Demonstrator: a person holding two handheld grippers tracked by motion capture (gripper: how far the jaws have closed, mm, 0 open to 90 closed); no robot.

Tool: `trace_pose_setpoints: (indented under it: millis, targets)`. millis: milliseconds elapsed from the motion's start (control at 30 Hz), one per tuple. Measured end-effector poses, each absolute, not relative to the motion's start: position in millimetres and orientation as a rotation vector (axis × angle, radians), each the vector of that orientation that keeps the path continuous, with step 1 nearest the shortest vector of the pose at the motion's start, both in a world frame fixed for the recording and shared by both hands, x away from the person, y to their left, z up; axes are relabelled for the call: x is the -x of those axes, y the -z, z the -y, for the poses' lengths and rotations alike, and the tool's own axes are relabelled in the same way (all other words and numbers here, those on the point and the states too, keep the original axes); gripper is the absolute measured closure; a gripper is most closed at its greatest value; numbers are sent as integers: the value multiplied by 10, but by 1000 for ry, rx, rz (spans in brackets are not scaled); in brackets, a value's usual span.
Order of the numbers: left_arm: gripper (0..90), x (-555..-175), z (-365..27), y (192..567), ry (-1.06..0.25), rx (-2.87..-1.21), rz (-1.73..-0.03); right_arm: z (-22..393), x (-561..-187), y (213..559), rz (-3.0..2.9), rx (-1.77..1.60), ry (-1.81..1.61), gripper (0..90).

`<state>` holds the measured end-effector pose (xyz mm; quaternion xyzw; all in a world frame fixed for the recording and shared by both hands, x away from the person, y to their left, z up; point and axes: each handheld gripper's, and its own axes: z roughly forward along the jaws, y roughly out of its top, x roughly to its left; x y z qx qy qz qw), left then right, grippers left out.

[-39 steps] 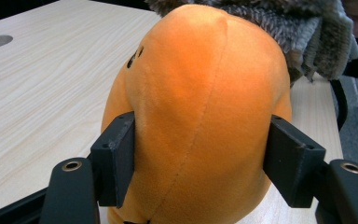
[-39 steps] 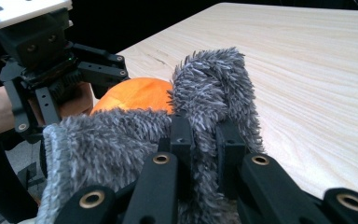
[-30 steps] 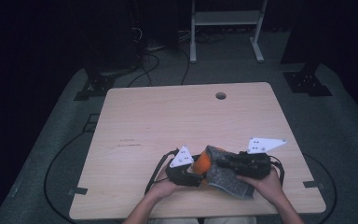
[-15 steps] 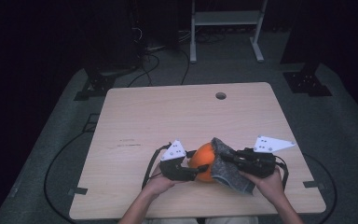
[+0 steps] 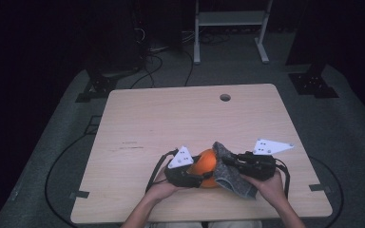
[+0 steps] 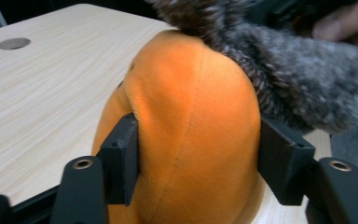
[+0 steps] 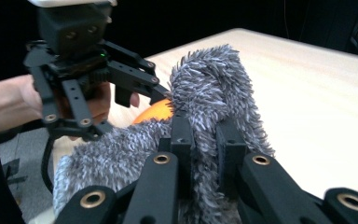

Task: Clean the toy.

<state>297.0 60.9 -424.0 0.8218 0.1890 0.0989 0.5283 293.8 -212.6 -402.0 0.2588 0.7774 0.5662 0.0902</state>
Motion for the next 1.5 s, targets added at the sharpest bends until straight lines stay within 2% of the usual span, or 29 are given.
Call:
trace_pose_setpoints:
  millis: [200,300,400,567,800,933,1033,1100,1167,1300,1500]
  targets:
    - [122,-3029,-633,4287,-243,-1986,-453,2222,-2975,4078,-2326,-788,-1703,798]
    - [153,-3085,-662,4369,-187,-1965,-476,2249,-2988,4091,-2322,-796,-1688,798]
    - [264,-3063,-659,4375,-221,-1951,-475,2319,-3034,4125,-2308,-841,-1668,798]
    - [299,-3032,-630,4376,-240,-1957,-468,2446,-3086,4159,-2307,-982,-1581,798]
    - [222,-3031,-560,4388,-247,-1954,-486,2223,-2921,3881,-2320,-792,-1720,800]
    - [189,-3016,-537,4396,-256,-1961,-473,2070,-2901,3909,-2356,-748,-1641,800]
    - [109,-3045,-568,4387,-230,-1964,-486,2146,-2950,3960,-2345,-799,-1656,801]
    - [88,-3083,-600,4407,-207,-1977,-484,2220,-2962,3988,-2347,-822,-1667,800]
    - [109,-3116,-594,4434,-172,-1976,-485,2266,-2967,3998,-2342,-834,-1663,800]
    - [294,-3064,-520,4438,-255,-1968,-465,2368,-3019,4045,-2309,-883,-1660,800]
    - [364,-3002,-477,4400,-318,-1954,-462,2608,-3098,4148,-2260,-1038,-1646,800]
